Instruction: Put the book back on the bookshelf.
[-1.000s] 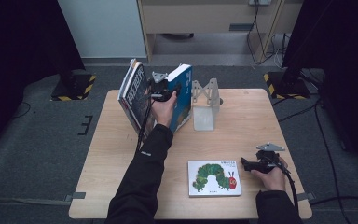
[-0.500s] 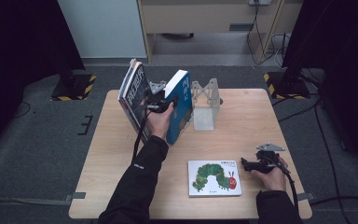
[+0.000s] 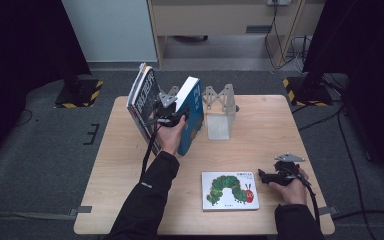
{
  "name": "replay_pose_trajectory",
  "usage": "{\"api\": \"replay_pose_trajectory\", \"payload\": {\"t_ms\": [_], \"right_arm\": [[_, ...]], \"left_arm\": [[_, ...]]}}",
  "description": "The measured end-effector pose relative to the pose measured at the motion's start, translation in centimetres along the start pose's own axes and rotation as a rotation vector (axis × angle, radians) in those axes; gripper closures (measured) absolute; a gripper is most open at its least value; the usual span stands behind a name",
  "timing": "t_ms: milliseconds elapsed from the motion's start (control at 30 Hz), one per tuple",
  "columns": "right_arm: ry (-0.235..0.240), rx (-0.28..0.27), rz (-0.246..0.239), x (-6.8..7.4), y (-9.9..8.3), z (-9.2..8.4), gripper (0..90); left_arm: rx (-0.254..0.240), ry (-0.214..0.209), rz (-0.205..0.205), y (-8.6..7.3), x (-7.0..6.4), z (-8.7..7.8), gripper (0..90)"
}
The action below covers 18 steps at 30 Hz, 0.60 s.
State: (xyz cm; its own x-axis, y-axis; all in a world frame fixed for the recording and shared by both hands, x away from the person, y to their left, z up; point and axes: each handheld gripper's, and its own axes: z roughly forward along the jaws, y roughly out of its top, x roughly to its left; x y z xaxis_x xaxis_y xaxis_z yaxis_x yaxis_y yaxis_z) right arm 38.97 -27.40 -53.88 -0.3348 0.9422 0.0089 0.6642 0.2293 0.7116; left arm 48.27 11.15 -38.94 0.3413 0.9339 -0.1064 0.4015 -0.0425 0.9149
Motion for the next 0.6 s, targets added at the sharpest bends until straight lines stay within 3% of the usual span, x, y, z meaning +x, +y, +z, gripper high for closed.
{"api": "replay_pose_trajectory", "payload": {"t_ms": [167,600], "right_arm": [[-0.001,0.001,0.003,0.0,0.0,0.0,4.9],[-0.001,-0.001,0.000,0.0,0.0,0.1,4.3]], "left_arm": [[-0.020,0.012,-0.012,-0.1,-0.1,0.2,58.6],[-0.053,-0.016,-0.042,0.2,-0.5,2.0,58.6]]}}
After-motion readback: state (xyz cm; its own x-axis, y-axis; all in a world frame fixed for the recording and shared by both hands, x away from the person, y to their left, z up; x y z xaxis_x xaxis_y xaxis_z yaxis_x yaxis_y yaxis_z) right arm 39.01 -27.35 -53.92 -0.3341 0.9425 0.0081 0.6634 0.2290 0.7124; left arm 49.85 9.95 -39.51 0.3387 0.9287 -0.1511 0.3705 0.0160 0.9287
